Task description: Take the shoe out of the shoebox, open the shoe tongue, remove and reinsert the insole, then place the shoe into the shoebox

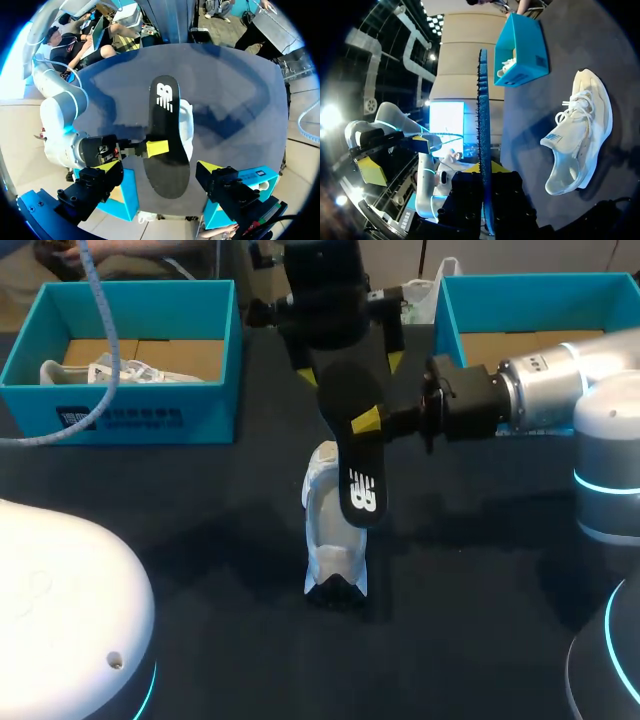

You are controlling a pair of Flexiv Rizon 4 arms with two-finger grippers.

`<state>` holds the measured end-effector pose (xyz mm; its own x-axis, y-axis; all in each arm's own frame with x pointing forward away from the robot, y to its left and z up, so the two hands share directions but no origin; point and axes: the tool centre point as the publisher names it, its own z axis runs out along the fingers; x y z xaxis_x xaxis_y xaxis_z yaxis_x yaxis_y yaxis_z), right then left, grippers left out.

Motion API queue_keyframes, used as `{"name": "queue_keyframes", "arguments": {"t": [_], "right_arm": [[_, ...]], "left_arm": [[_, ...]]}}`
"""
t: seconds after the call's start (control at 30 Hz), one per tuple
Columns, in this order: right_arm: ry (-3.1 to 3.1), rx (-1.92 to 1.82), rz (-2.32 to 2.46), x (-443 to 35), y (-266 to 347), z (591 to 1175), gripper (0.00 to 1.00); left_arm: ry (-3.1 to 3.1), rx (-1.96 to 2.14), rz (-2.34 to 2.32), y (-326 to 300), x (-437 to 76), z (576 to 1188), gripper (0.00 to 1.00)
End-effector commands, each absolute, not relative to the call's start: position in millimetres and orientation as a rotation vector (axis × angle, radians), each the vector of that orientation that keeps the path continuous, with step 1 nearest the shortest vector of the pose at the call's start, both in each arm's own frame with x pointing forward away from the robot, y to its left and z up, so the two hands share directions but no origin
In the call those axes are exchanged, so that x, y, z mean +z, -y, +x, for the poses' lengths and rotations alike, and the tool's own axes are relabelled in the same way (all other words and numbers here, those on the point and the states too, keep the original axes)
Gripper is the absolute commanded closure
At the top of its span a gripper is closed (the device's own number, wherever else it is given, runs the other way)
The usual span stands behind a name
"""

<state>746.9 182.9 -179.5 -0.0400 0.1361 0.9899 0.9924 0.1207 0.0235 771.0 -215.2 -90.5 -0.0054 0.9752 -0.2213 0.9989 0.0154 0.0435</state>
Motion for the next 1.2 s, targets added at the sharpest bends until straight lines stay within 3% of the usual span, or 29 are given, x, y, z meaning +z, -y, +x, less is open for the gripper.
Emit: {"name": "queue_keyframes", "arguments": {"t": [0.03, 1.2], "right_arm": [[1.388, -1.074, -1.205, -180.5, -184.7, 747.3, 1.0], [1.38, -1.077, -1.249, -161.5, -163.0, 746.5, 1.0]], "left_arm": [[-2.083, -0.224, 2.043, 212.2, -91.3, 772.4, 0.0], [-1.584, -0.798, 1.528, 161.5, -82.7, 779.8, 0.0]]}}
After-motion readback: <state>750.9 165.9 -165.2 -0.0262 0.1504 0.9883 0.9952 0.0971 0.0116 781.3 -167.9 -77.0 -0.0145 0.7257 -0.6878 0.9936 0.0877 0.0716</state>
